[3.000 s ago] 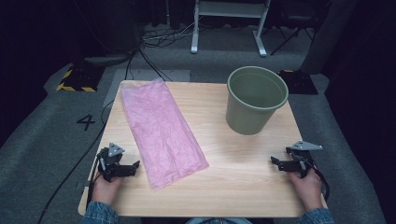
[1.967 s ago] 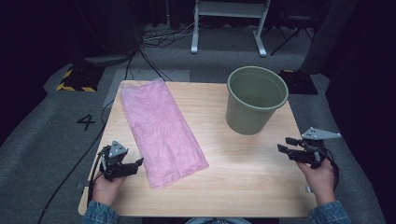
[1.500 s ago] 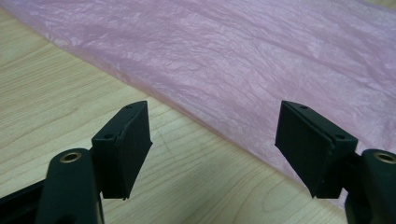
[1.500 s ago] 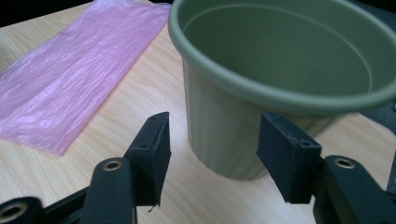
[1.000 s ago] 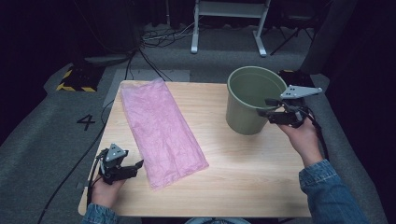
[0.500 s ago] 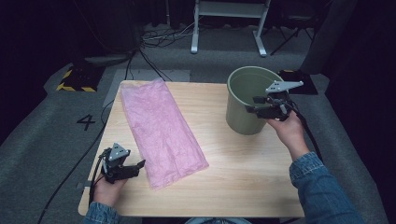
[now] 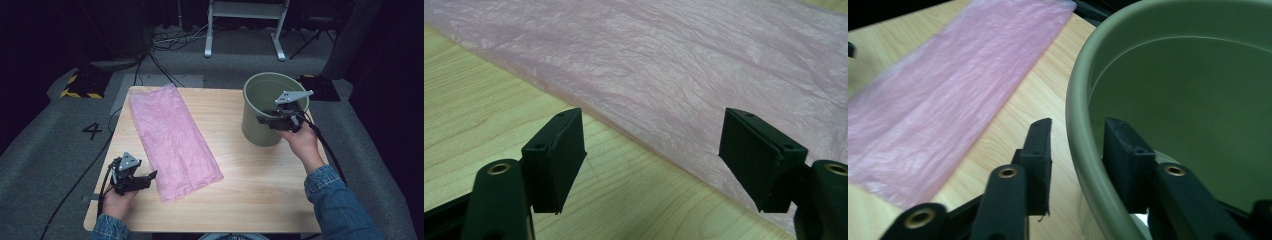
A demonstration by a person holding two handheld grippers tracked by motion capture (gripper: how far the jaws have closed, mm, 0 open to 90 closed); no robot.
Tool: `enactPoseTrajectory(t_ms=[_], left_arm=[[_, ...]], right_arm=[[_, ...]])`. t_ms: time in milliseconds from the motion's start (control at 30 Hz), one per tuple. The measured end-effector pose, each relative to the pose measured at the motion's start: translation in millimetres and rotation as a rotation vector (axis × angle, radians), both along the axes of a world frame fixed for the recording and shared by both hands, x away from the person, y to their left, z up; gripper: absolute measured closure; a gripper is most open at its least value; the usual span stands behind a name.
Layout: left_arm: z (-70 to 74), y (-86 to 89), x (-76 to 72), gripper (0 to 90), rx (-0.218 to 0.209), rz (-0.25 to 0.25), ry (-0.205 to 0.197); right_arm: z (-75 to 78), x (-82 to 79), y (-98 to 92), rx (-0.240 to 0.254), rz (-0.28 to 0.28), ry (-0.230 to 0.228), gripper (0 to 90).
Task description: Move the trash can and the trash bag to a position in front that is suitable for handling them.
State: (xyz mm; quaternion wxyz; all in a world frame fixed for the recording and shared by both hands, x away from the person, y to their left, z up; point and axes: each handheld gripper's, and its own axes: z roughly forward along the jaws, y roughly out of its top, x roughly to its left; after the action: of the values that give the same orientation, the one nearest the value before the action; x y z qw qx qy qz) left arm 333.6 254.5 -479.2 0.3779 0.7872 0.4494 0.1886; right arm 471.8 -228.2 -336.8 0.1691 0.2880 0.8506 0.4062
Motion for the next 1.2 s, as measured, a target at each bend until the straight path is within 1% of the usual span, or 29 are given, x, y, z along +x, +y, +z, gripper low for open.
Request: enactPoseTrajectory(t_ms=[133, 167, 200, 233, 300, 500, 667, 800, 833, 867, 900, 933, 967, 1000, 1033, 1167, 1200], left_arm=[[-0.3, 0.2, 0.5, 26.2, -0.001, 0.000, 0.003], [-0.2, 0.4, 0.6, 26.2, -0.001, 0.000, 0.002], [-0.2, 0.1, 0.5, 26.2, -0.006, 0.003, 0.002], [-0.1, 0.0, 0.5, 26.2, -0.007, 0.004, 0.002], [0.1, -0.2, 0.4, 26.2, -0.008, 0.005, 0.001], [0.7, -0.6, 1.6, 26.2, -0.006, 0.005, -0.002], [0.7, -0.5, 2.9, 26.3, -0.003, 0.008, -0.002], [-0.2, 0.4, 4.6, 26.4, -0.005, 0.016, -0.003], [-0.4, 0.6, 5.2, 26.4, -0.003, 0.015, -0.004], [-0.6, 0.8, 5.7, 26.4, -0.001, 0.016, -0.003], [-0.8, 0.7, 5.9, 26.5, -0.003, 0.018, -0.001], [-1.1, 0.5, 6.4, 26.5, -0.004, 0.020, -0.001], [-1.4, 0.4, 6.8, 26.5, -0.005, 0.021, 0.000], [-1.5, 0.7, 7.1, 26.5, 0.000, 0.019, 0.002], [-1.7, 0.7, 7.3, 26.5, 0.002, 0.020, 0.003], [-2.5, 1.1, 8.4, 26.6, 0.004, 0.024, 0.005], [-2.6, 1.2, 8.5, 26.6, 0.005, 0.025, 0.005]], right_arm=[[0.3, -6.3, -0.1, -0.005, 0.007, 0.002, 67.2], [0.9, -11.4, -0.1, 0.007, 0.020, 0.015, 68.0], [1.0, -14.3, 0.1, 0.015, 0.024, 0.019, 68.4], [1.0, -14.3, 0.1, 0.015, 0.024, 0.019, 68.4], [1.3, -21.0, 0.7, 0.016, 0.035, 0.026, 68.7], [0.7, -45.6, 2.4, 0.033, 0.079, 0.035, 66.8], [0.5, -66.5, 3.9, 0.029, 0.117, 0.041, 65.4], [0.7, -82.0, 6.8, 0.039, 0.146, 0.050, 64.8], [0.6, -89.5, 8.7, 0.040, 0.161, 0.052, 64.8], [0.6, -89.5, 8.7, 0.040, 0.161, 0.052, 64.8], [0.4, -96.7, 10.5, 0.045, 0.178, 0.056, 64.8], [0.4, -96.7, 10.5, 0.045, 0.178, 0.056, 64.8], [0.3, -104.0, 12.4, 0.051, 0.197, 0.063, 64.7], [0.3, -107.8, 13.4, 0.053, 0.205, 0.065, 64.7], [0.3, -107.8, 13.4, 0.053, 0.205, 0.065, 64.7], [-0.6, -124.5, 17.6, 0.063, 0.242, 0.067, 64.3], [-1.2, -132.6, 19.4, 0.068, 0.260, 0.070, 64.1]])
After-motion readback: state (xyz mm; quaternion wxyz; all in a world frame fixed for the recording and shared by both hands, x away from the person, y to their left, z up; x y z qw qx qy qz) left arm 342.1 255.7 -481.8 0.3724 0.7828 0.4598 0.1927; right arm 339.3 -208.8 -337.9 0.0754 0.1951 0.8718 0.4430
